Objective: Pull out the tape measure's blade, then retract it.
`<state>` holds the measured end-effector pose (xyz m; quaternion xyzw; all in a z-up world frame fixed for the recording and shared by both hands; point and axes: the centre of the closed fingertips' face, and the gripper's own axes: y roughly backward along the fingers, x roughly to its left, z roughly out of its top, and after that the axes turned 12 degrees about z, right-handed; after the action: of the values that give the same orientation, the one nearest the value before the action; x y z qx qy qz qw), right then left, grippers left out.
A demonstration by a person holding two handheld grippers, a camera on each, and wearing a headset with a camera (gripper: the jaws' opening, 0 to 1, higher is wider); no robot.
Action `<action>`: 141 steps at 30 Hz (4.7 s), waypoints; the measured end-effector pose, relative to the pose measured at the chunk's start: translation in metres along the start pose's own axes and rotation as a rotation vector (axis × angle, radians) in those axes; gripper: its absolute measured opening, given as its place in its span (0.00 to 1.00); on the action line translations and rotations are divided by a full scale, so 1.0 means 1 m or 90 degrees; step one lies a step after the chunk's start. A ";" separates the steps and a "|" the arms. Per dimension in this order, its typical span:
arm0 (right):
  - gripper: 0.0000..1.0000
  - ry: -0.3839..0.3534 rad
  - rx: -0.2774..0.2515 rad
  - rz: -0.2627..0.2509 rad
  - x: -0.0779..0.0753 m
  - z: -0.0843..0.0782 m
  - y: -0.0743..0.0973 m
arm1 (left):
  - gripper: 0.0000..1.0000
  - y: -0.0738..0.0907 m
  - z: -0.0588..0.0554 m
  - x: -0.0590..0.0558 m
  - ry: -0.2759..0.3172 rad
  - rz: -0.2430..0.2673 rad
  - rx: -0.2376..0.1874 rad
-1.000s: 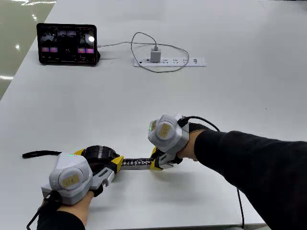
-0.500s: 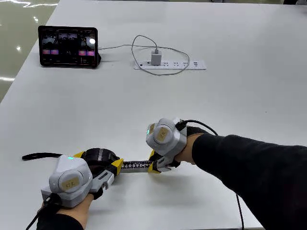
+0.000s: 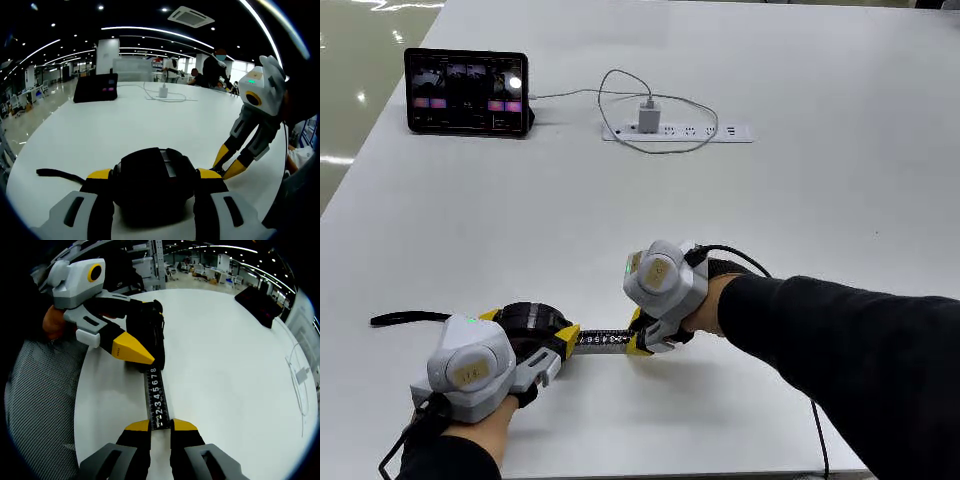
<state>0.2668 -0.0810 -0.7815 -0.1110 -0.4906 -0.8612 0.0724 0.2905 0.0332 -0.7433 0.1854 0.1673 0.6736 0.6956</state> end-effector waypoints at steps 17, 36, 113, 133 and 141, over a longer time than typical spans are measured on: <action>0.11 -0.001 -0.015 0.001 0.000 0.009 -0.005 | 0.60 0.001 0.001 -0.001 0.006 -0.002 -0.001; 0.11 0.003 -0.037 0.001 0.001 0.021 -0.013 | 0.59 0.002 0.001 0.000 0.014 -0.008 0.001; 0.11 0.008 -0.094 0.008 0.002 0.059 -0.034 | 0.60 0.001 0.001 0.000 0.017 -0.008 -0.002; 0.12 -0.009 -0.095 -0.007 0.002 0.059 -0.034 | 0.62 0.001 0.003 -0.001 0.008 -0.007 -0.005; 0.14 -0.039 -0.103 -0.015 0.004 0.050 -0.026 | 0.61 0.003 0.000 -0.001 -0.005 -0.012 0.019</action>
<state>0.2628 -0.0250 -0.7774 -0.1373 -0.4228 -0.8949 0.0378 0.2874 0.0318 -0.7421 0.1965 0.1766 0.6638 0.6997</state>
